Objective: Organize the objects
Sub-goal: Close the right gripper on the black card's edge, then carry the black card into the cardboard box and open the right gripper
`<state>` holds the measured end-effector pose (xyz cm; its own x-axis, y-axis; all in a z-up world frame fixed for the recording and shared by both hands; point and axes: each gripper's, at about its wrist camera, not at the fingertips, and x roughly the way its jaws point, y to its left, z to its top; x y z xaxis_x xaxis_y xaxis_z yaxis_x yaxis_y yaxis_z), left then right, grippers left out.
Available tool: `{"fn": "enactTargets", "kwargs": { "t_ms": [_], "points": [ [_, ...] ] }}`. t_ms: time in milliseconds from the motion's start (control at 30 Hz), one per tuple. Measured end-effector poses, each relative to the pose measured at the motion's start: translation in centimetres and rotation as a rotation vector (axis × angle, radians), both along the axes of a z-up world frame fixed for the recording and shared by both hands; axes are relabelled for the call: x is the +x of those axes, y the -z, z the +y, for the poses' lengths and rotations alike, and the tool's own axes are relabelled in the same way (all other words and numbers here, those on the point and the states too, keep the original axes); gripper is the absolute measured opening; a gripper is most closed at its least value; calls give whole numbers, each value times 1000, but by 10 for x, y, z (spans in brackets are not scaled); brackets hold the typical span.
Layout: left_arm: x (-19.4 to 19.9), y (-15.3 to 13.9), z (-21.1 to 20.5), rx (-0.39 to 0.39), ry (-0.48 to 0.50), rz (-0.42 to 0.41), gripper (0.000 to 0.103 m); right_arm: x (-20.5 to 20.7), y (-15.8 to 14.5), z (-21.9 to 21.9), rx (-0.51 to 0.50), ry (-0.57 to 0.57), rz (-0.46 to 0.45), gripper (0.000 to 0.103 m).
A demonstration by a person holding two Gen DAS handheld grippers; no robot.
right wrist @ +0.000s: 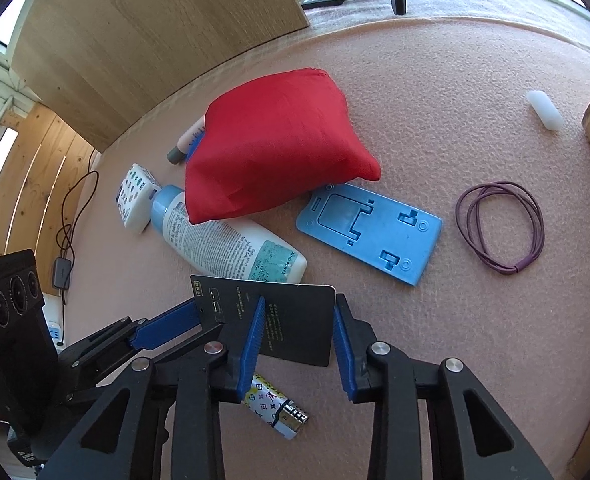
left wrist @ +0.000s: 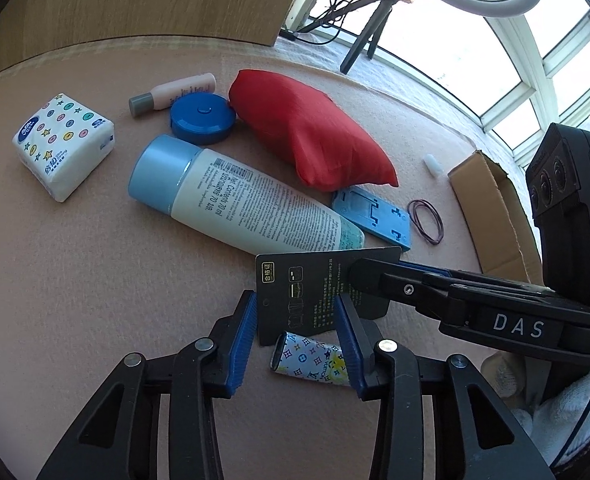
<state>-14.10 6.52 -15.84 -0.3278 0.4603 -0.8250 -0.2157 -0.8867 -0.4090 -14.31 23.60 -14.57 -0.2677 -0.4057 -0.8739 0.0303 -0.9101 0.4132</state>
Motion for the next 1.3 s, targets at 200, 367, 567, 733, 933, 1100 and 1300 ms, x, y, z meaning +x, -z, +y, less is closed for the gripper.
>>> {"fn": "enactTargets", "kwargs": {
  "t_ms": [200,367,567,733,933,1100,1300],
  "points": [
    [9,-15,6,9,5,29,42,4,-9,5,-14,9,14,30],
    [15,-30,19,22,14,56,42,13,-27,14,-4,18,55,30],
    [21,-52,51,47,52,95,42,21,-49,40,-8,48,90,30],
    [22,-72,91,75,101,132,42,33,-64,71,10,95,120,30],
    [24,-88,152,105,187,168,42,52,-81,125,21,181,159,30],
    [26,-91,204,132,254,168,42,63,-92,172,52,252,182,30],
    [32,-91,259,144,321,163,42,76,-92,222,75,337,179,30]
  ]
}}
